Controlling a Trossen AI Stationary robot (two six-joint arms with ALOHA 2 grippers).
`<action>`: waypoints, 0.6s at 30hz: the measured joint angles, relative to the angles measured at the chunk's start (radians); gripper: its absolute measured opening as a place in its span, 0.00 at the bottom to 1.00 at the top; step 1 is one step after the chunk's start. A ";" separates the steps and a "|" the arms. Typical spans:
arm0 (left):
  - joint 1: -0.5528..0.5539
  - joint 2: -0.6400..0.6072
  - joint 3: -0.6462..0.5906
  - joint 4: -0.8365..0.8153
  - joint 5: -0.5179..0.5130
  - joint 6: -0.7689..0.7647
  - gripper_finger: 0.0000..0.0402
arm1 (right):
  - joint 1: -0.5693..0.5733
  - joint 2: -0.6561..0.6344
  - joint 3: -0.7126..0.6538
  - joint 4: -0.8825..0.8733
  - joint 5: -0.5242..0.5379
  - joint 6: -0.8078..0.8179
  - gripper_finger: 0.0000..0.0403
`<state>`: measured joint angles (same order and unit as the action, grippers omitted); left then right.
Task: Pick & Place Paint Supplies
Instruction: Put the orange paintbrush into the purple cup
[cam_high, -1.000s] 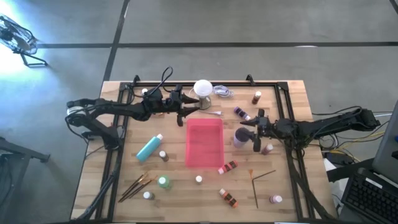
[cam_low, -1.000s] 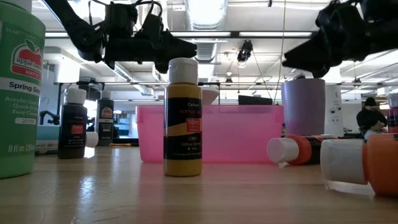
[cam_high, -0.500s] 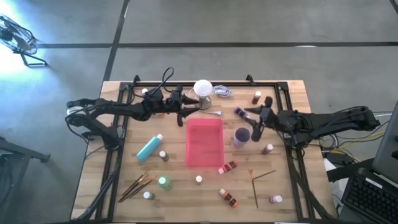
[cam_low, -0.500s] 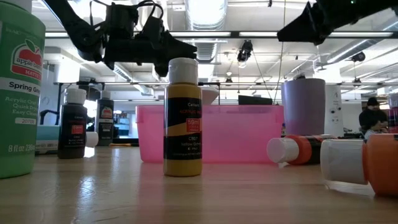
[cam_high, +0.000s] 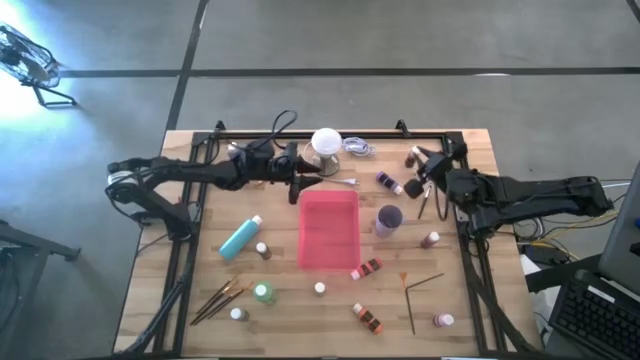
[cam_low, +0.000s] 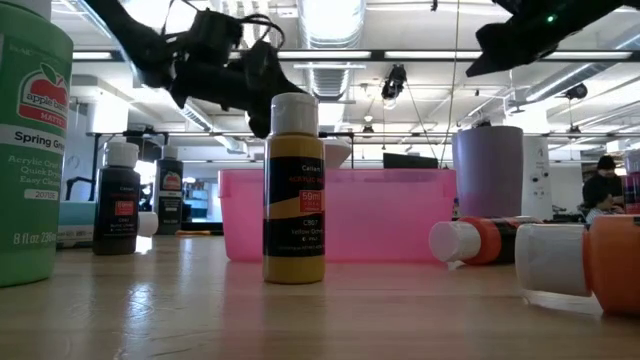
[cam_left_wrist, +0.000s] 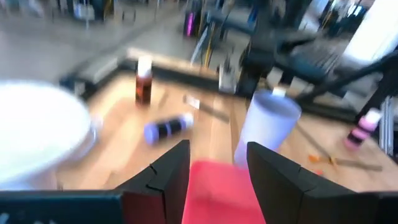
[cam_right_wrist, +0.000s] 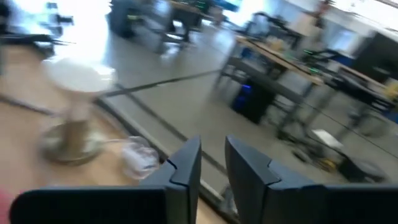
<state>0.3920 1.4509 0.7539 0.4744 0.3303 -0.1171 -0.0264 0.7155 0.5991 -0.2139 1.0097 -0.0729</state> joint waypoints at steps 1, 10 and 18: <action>-0.002 0.000 0.025 -0.076 -0.013 0.007 0.41 | -0.022 0.000 0.000 0.006 0.014 0.000 0.15; -0.016 0.000 0.261 -0.723 -0.238 0.078 0.41 | -0.221 0.004 0.040 0.063 0.010 -0.011 0.06; -0.018 0.000 0.446 -1.080 -0.329 0.079 0.41 | -0.298 0.006 0.044 0.098 0.006 -0.062 0.03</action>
<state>0.3740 1.4509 1.2003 -0.6056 0.0011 -0.0383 -0.3248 0.7217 0.6433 -0.1156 1.0154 -0.1353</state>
